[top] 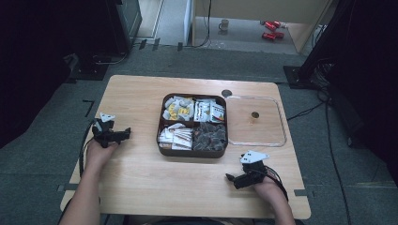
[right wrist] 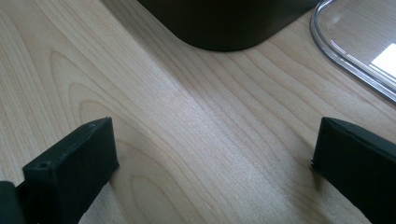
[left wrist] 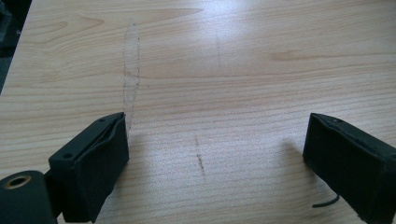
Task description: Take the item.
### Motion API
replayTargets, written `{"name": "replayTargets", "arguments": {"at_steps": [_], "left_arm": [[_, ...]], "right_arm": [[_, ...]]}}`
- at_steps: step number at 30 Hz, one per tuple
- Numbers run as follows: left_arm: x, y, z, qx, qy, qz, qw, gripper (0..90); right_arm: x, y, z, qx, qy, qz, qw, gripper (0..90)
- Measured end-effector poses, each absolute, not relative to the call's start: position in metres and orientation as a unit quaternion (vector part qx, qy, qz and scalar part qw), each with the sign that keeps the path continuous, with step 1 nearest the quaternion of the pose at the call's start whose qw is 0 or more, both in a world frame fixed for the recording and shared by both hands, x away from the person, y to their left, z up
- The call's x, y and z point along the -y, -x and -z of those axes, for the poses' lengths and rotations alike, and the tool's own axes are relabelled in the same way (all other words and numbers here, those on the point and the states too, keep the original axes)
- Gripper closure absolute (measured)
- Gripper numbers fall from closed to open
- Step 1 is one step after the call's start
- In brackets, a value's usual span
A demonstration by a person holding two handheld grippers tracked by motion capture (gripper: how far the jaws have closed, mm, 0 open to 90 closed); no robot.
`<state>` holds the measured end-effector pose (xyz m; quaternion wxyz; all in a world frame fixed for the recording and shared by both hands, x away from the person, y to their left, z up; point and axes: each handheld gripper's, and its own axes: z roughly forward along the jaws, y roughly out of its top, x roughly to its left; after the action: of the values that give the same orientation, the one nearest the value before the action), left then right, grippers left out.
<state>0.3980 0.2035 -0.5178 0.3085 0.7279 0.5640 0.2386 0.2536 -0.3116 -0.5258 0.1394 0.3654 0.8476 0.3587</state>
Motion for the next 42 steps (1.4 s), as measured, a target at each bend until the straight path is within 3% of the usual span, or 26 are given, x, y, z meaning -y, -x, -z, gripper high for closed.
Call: {"name": "replayTargets", "arguments": {"at_steps": [34,42], "left_arm": [[-0.2019,-0.399,0.5168,-0.57,-0.726,-0.238,0.303,7.0],[-0.2008,-0.4018,0.5102,-0.569,-0.739,-0.22,0.286,15.0]], "right_arm": [[0.3116,-0.2537,0.5258,-0.848,-0.365,-0.359,0.14,0.0],[0.3116,-0.2537,0.5258,-0.848,-0.365,-0.359,0.14,0.0]]}}
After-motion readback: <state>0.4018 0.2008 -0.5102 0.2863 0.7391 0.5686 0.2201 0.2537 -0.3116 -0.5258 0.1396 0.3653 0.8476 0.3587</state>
